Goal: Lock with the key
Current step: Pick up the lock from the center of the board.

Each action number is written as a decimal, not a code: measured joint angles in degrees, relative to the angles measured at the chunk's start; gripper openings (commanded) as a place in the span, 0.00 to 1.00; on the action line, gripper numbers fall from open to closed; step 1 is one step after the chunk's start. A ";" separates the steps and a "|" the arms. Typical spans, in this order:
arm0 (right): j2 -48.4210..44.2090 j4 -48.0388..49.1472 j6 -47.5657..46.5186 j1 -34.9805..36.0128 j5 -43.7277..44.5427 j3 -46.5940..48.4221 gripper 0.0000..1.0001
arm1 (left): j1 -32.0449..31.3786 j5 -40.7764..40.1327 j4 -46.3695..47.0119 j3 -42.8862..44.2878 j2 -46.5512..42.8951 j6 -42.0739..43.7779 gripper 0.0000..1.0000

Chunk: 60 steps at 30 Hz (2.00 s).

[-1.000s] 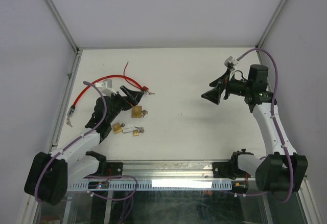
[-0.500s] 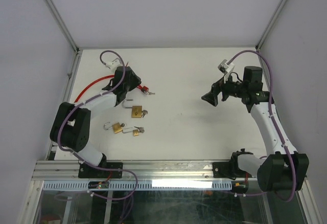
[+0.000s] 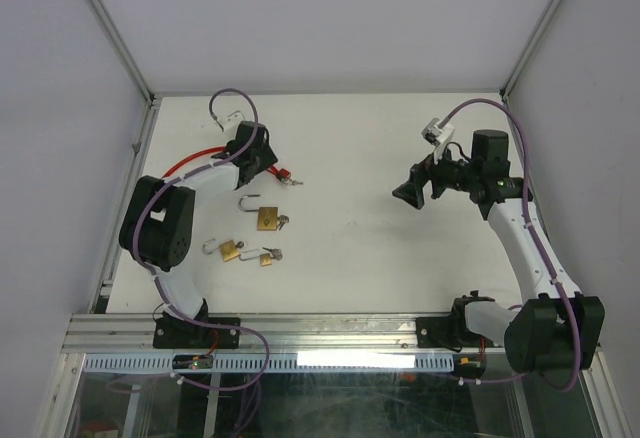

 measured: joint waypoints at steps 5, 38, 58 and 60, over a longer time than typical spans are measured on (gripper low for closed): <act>0.02 -0.02 -0.02 0.02 -0.02 -0.20 1.00 | 0.00 0.02 -0.33 1.88 1.81 0.15 0.48; 1.40 -1.57 -2.58 3.91 -4.72 -1.51 0.98 | -9.46 4.52 -7.19 -26.47 -30.42 2.21 0.64; 1.40 -1.57 -2.58 4.22 -5.64 -1.79 0.98 | -15.19 -4.17 -12.35 -23.50 -21.22 5.35 0.65; 1.40 -1.60 -2.58 4.22 -5.70 -1.79 0.98 | -15.21 -4.11 -11.67 -23.37 -19.96 5.86 0.64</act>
